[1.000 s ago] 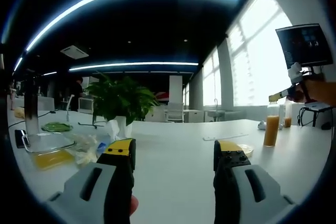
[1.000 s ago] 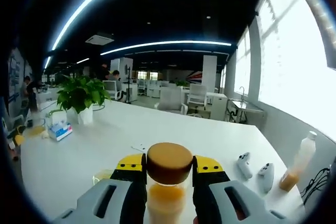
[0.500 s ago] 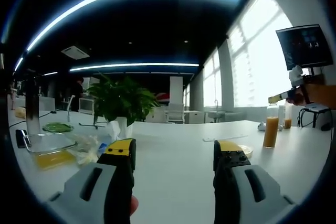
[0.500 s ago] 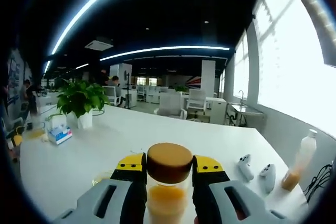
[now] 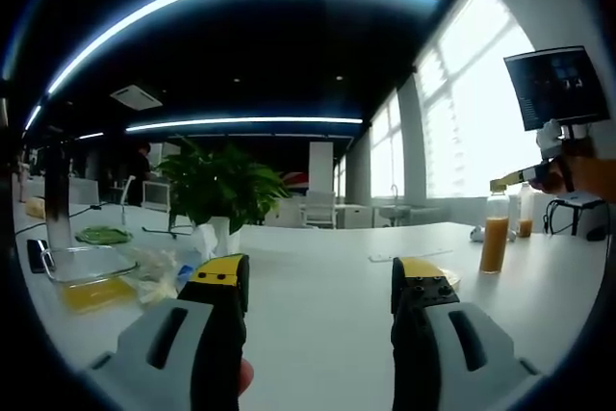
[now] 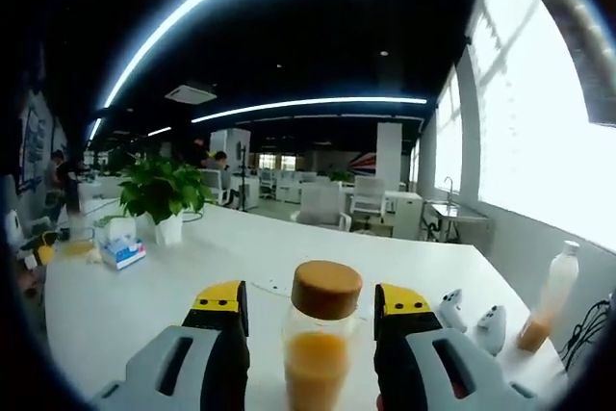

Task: Open the Petri dish lid, place the lid on the table, pour the liquid culture medium into the Petri dish, pick up the Petri dish lid from the table, and close the Petri dish

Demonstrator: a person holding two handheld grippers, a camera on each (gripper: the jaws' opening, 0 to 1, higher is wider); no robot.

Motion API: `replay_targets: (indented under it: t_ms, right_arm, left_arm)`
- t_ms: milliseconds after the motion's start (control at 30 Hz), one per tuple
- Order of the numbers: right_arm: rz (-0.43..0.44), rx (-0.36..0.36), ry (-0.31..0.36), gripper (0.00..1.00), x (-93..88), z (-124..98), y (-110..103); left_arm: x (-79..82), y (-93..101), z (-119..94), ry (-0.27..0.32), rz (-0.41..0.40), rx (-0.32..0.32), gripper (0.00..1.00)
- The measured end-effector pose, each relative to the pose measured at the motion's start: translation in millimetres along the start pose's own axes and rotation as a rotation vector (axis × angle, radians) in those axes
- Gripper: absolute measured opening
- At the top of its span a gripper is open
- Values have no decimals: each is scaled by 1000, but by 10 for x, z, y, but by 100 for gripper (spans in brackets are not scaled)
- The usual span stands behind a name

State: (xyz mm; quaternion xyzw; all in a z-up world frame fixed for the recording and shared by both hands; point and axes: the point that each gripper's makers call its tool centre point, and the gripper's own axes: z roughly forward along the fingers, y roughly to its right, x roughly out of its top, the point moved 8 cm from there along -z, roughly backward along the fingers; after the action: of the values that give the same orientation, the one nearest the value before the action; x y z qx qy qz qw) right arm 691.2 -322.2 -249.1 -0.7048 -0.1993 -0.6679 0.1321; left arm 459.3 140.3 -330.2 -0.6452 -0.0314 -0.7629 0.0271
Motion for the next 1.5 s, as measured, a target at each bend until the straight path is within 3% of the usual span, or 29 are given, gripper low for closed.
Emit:
replay_targets:
  t_ms: [400, 533, 600, 833, 1100, 1200, 1267, 1500]
  right_arm:
    - [-7, -45, 53, 47, -12, -477, 52]
    - [-15, -85, 71, 46, -136, -671, 70]
    - [55, -76, 57, 46, -226, -739, 64]
    - [30, -136, 75, 46, -422, -955, 97]
    - [12, -209, 97, 46, -617, -1319, 122]
    - [51, -231, 139, 46, -668, -1451, 126]
    - [94, -239, 94, 46, -771, -1516, 134]
    - [144, -294, 139, 47, -987, -1752, 167]
  left_arm:
    - [5, 24, 60, 2, 2, -12, 51]
    - [-13, 35, 86, 0, -1, -19, 51]
    - [-32, 44, 98, -5, -2, -23, 51]
    - [-84, 121, 126, -23, 0, -55, 51]
    - [-141, 135, 137, -21, -14, -46, 51]
    - [-185, 159, 133, -28, -18, -47, 51]
    - [-215, 185, 125, -26, -26, -56, 52]
    - [-283, 194, 92, -38, -29, -46, 52]
